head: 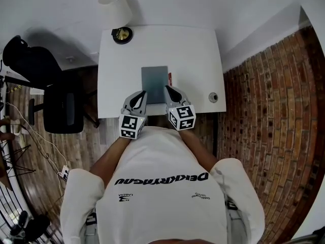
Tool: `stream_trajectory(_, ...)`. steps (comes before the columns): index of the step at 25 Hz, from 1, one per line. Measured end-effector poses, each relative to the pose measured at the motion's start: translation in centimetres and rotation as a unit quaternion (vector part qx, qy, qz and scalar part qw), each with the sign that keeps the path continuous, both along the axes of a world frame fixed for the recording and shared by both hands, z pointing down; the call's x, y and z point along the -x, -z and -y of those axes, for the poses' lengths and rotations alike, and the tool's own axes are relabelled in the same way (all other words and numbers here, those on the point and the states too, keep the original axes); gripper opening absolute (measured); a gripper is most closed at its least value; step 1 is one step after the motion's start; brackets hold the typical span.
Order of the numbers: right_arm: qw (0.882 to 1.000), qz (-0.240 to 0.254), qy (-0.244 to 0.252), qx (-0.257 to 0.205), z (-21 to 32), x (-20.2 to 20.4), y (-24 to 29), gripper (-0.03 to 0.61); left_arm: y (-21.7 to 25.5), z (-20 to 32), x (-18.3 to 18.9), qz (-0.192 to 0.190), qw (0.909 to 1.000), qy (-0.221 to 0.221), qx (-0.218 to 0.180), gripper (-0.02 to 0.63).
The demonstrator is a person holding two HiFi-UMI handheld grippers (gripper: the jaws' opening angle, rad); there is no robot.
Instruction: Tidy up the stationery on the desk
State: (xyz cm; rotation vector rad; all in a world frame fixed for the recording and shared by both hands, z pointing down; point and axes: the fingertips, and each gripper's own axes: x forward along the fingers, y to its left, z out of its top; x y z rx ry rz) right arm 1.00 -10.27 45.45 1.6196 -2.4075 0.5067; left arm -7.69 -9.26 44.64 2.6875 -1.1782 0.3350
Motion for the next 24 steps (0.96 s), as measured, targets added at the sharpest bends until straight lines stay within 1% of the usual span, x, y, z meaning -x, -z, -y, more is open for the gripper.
stream_trajectory(24, 1.0, -0.012, 0.0, -0.011, -0.4, -1.0, 0.0, -0.003, -0.5, -0.1, -1.0, 0.004, 1.0, 0.0, -0.001, -0.002)
